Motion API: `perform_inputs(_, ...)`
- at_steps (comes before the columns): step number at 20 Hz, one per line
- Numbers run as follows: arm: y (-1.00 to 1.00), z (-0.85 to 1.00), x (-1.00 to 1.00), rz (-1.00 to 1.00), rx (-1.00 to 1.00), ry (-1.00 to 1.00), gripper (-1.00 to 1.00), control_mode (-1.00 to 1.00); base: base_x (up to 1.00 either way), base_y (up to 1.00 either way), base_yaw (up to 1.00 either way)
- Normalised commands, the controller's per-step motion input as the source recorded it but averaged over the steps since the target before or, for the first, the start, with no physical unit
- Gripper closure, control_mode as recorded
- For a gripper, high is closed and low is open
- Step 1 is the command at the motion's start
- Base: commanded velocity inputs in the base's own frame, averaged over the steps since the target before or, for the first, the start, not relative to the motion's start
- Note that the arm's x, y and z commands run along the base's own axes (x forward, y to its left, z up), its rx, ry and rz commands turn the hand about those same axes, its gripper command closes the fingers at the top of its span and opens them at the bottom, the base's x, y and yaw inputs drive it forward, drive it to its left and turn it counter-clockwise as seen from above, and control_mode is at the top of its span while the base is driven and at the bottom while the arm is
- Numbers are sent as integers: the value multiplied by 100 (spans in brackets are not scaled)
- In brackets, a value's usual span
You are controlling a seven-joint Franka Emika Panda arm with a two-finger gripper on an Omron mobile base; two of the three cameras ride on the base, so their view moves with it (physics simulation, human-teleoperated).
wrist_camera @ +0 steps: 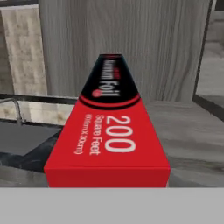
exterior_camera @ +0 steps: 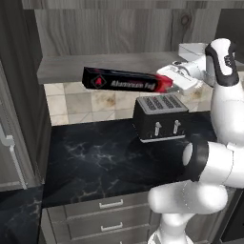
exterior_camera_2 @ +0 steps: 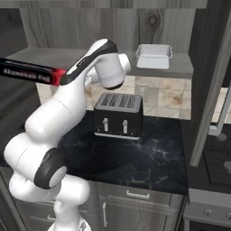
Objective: Retrieve the tupperware and aluminum foil from the cabinet and place them on the dining counter near the plate with lime and avocado to prepare for storing leftovers.
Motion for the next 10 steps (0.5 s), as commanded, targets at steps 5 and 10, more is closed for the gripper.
perform_inputs(5, 0, -3, -100, 1, -20, 30, 100, -100, 0, 0, 0)
perform_inputs(10, -3, -35, -82, -1, -32, 38, 100, -100, 0, 0, 0)
